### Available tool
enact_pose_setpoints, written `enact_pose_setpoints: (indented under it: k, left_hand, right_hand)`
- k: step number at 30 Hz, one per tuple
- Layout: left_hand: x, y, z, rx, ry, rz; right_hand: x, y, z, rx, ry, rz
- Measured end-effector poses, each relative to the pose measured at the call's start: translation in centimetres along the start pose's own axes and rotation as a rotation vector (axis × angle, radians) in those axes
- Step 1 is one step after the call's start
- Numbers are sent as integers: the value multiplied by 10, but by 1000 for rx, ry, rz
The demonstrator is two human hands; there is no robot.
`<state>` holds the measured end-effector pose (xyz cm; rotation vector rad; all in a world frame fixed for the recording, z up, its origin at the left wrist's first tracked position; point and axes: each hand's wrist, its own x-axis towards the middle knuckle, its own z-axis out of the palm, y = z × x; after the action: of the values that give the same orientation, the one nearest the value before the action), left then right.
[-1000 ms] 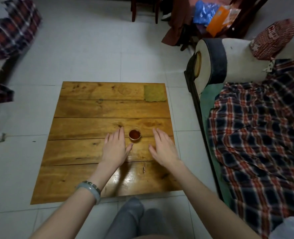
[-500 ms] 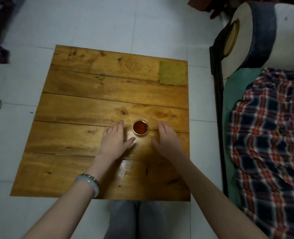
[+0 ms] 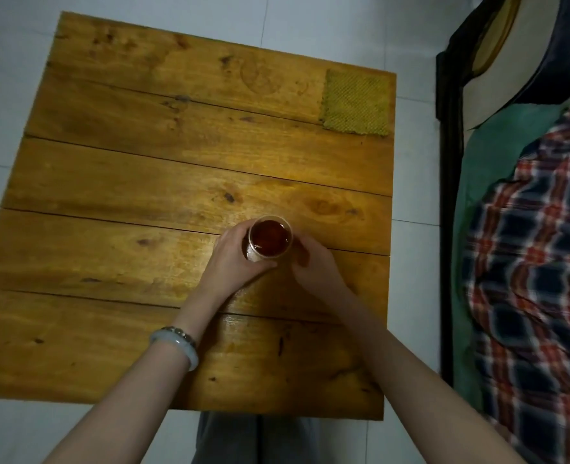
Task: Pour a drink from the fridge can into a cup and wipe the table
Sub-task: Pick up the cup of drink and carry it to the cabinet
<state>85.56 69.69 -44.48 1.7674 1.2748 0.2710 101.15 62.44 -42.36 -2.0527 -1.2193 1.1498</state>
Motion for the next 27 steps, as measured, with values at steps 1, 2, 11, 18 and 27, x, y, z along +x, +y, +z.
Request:
enact_pose_setpoints:
  k: [1, 2, 11, 18, 27]
  left_hand:
    - [1, 1, 2, -27, 8, 2]
    - [1, 2, 4, -59, 18, -1]
    - [-12, 24, -7, -251, 51, 16]
    - [-57, 78, -65, -322, 94, 5]
    - [-146, 137, -169, -320, 316, 87]
  right_hand:
    - [0, 0, 1, 19, 10, -15]
    - [0, 0, 1, 35, 14, -24]
    - [-17, -27, -12, 72, -25, -24]
    - [-62, -101, -51, 201, -123, -96]
    - [-121, -218, -72, 135, -288, -256]
